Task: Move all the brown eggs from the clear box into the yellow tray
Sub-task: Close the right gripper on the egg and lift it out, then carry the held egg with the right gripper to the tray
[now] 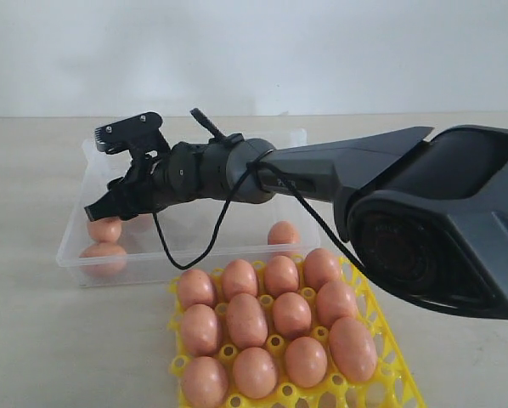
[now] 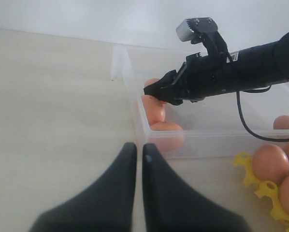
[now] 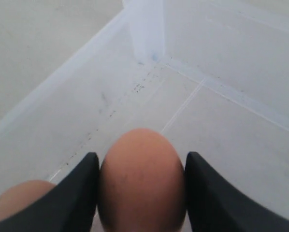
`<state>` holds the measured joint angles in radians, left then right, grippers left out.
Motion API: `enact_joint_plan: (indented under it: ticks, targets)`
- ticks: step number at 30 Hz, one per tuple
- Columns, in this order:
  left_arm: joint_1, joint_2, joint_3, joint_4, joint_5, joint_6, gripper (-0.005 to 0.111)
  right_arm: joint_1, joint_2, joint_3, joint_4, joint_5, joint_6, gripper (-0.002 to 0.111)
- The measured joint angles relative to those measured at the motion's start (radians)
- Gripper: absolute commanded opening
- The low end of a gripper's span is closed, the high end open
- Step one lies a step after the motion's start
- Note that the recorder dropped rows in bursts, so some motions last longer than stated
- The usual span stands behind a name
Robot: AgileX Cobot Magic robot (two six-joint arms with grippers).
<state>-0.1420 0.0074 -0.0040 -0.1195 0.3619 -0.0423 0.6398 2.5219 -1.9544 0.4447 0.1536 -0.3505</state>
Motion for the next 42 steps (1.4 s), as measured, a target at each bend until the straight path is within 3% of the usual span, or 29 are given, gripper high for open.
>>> enact_joint_plan:
  ticks: [1,10,16,21,26,27,29,37,42]
  targets:
    - [0.000,0.000,0.000,0.000,0.000,0.000,0.004,0.000,0.000,0.000,0.000,-0.003,0.000,0.000]
    - [0.000,0.000,0.000,0.000,0.000,0.000,0.004,0.000,-0.015,0.002,0.000,0.045,0.007,0.000]
    - [0.000,0.000,0.000,0.000,0.000,0.000,0.004,0.002,-0.147,0.027,-0.035,0.145,0.220,0.000]
    - [0.000,0.000,0.000,0.000,0.000,0.000,0.004,0.046,-0.318,0.358,-0.112,-0.048,0.344,0.000]
    - [0.000,0.000,0.000,0.000,0.000,0.000,0.004,0.132,-0.615,0.783,-0.096,-0.489,0.351,0.000]
    - [0.000,0.000,0.000,0.000,0.000,0.000,0.004,0.146,-0.724,0.933,-0.089,-0.618,0.351,0.000]
    - [0.000,0.000,0.000,0.000,0.000,0.000,0.004,0.150,-0.828,1.073,-0.082,-0.720,0.351,0.000]
    - [0.000,0.000,0.000,0.000,0.000,0.000,0.004,0.175,-1.143,1.499,-0.103,-0.810,0.382,0.000]
    - [0.000,0.000,0.000,0.000,0.000,0.000,0.004,0.258,-1.242,1.622,-0.185,-0.816,0.445,0.000]
